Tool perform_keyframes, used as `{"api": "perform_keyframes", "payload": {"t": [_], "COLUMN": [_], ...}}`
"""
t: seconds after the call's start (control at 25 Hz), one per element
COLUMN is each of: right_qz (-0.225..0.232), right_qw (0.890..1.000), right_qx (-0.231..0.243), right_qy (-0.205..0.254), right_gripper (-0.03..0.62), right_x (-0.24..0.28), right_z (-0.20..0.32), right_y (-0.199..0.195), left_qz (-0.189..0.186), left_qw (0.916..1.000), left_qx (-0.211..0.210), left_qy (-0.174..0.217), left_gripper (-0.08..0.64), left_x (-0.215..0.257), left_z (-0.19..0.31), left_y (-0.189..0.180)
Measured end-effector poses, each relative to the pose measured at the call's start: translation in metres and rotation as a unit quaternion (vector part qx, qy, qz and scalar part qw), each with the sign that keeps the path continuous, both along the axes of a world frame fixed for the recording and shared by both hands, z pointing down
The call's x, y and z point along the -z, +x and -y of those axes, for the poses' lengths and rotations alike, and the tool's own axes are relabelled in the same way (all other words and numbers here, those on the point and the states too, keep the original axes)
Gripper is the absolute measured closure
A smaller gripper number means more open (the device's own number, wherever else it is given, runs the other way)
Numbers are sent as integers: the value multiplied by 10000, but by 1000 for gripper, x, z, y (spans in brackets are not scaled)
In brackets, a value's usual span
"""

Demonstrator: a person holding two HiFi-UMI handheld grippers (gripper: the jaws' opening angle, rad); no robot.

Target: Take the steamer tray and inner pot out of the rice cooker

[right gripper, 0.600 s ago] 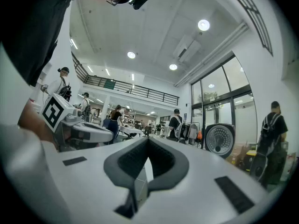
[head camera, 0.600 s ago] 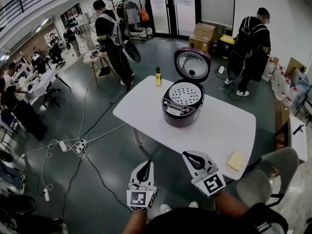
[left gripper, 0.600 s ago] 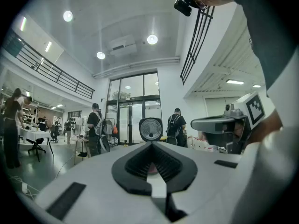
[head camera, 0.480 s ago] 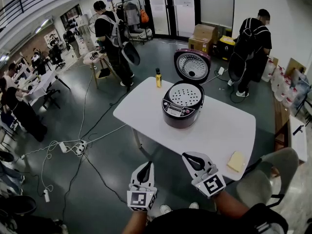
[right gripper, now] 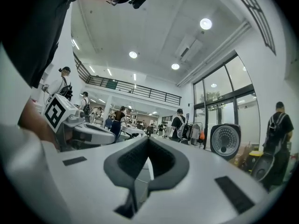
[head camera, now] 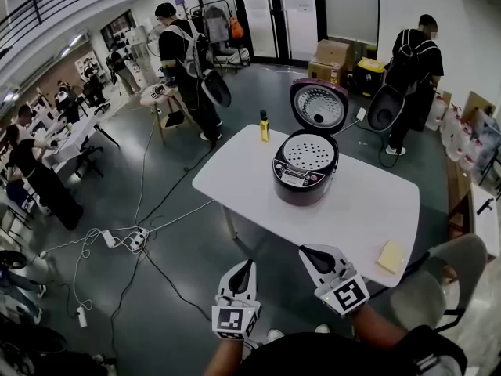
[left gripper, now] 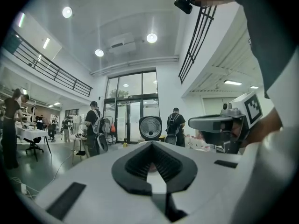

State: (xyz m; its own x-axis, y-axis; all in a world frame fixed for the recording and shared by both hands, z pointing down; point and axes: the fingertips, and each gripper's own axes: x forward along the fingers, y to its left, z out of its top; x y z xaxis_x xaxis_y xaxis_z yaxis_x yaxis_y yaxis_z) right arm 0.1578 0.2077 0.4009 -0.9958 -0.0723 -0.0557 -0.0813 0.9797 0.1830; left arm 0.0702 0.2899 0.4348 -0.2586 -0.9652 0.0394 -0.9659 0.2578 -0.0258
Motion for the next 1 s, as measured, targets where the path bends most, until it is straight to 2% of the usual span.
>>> {"api": "perform_keyframes", "payload": {"t": [0.12, 0.2, 0.28, 0.32, 0.4, 0.52, 0.6, 0.64, 0.88, 1.0], "right_qz": [237, 353, 333, 342, 475, 694, 733, 726, 614, 507], "right_qw": [9994, 9992, 9994, 9994, 9987, 9959, 9945, 9940, 9903, 9902], "right_qx": [35, 26, 7, -36, -175, -414, -634, -747, -1223, -1272], "right_qy": [-240, -159, -90, -69, -112, -414, -394, -340, -252, -271], "right_gripper": [595, 567, 383, 323, 237, 79, 16, 0, 0, 0], "right_x": [6, 8, 6, 5, 5, 12, 10, 8, -4, -8], "right_z": [-6, -8, -13, -13, -7, 15, 31, 39, 101, 129], "right_y": [-3, -3, -8, -11, -14, -17, -24, -29, -64, -89], "left_qz": [77, 109, 98, 66, -13, -103, -146, -158, -12, -135], "left_qw": [9999, 9999, 9999, 9999, 9999, 9996, 9994, 9994, 9998, 9998], "left_qx": [42, 46, 23, 32, 105, 218, 270, 277, 188, 129], "left_qy": [53, 85, 78, 74, 102, 139, 134, 140, 65, 18], "left_gripper": [565, 564, 467, 410, 304, 134, 2, -34, -34, -34], "left_x": [2, 3, 3, 2, 1, -1, -5, -6, -4, -8], "left_z": [-6, -8, -11, -11, -10, 2, 12, 16, 60, 89], "left_y": [-4, -6, -11, -15, -24, -37, -50, -57, -101, -129]}}
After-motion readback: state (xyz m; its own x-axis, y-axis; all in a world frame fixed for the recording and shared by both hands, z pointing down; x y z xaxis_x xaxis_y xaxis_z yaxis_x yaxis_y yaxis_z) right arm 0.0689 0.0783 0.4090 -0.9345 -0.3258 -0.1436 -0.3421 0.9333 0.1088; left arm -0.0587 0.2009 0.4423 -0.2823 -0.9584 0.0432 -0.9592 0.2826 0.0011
